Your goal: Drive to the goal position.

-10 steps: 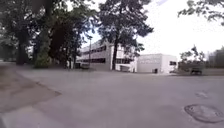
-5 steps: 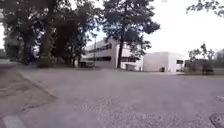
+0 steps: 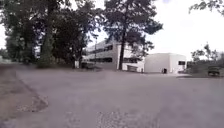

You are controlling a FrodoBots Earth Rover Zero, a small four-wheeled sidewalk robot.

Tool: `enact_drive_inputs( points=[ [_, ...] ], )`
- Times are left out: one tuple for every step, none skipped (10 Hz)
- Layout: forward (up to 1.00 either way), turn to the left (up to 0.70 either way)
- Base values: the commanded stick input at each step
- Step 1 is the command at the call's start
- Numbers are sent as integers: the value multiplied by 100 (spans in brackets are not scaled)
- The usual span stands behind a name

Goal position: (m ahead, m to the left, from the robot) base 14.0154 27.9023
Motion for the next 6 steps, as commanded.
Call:
enact_drive_inputs(
  points=[
    [85, 34],
    [85, 34],
    [85, 34],
    [85, 34],
    [85, 34],
    [85, 34]
  ],
)
